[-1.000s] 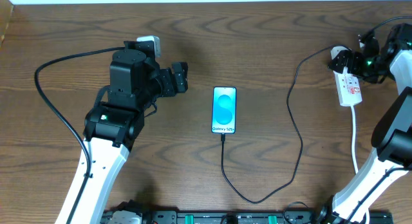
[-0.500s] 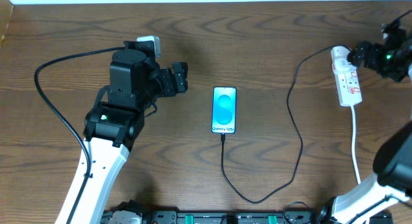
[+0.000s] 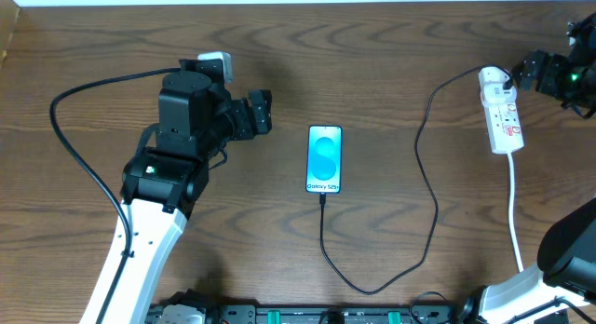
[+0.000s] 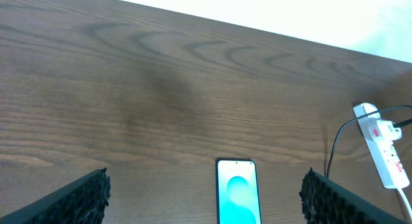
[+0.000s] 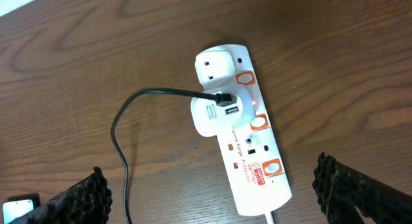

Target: Plug charger to phone and switch on socket

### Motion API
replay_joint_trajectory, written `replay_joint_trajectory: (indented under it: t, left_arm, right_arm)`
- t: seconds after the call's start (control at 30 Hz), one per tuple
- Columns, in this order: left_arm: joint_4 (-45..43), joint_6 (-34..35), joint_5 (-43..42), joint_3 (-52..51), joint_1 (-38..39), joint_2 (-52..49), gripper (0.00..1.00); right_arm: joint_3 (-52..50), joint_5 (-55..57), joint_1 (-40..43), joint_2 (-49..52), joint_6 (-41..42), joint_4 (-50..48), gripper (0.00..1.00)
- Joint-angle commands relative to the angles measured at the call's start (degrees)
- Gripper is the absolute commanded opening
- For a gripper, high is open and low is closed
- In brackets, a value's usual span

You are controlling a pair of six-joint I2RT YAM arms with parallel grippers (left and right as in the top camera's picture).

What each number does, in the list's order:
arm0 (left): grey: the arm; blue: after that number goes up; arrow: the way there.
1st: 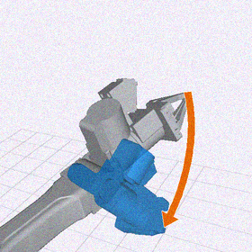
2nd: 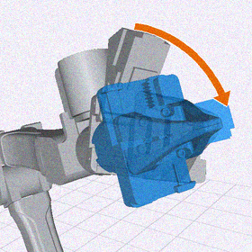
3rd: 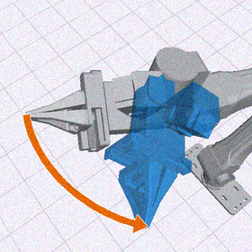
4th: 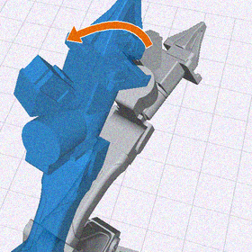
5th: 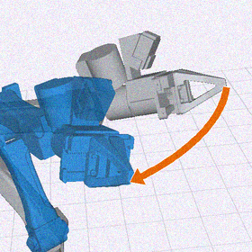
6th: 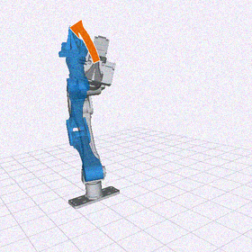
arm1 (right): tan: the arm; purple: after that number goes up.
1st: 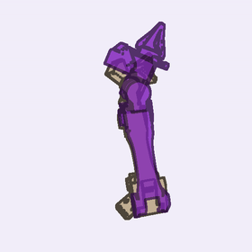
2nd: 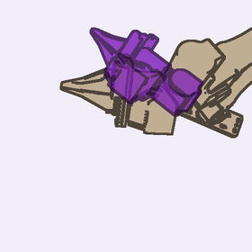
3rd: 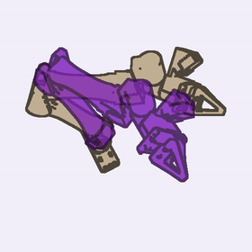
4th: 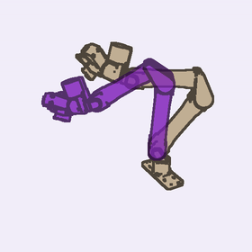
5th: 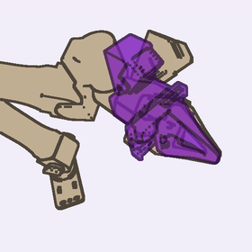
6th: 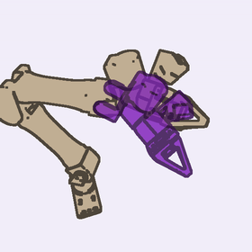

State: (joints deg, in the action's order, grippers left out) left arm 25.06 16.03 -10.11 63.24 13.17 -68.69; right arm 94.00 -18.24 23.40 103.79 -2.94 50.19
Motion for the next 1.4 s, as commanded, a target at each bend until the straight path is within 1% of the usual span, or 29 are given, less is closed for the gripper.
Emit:
replay_joint_trajectory:
  t: [0.0,1.07,1.27,1.37]
  left_arm:
    - [-0.2,-1.0,0.7,0.4,-0.2,0.2,0.94]
    - [0.0,-1.0,0.7,0.4,-0.1,0.3,0.94]
    - [3.4,-1.0,0.9,0.3,-0.2,1.2,0.94]
    - [5.1,-1.0,4.3,0.3,-0.2,2.0,0.94]
  right_arm:
    - [0.0,-0.3,-0.1,0.2,0.7,0.0,0.99]
    - [0.0,-0.3,-0.1,0.2,0.7,0.0,0.99]
    - [0.0,-0.3,-0.1,0.2,0.7,0.0,0.99]
    - [0.0,-0.3,-0.1,0.2,0.7,0.0,0.99]
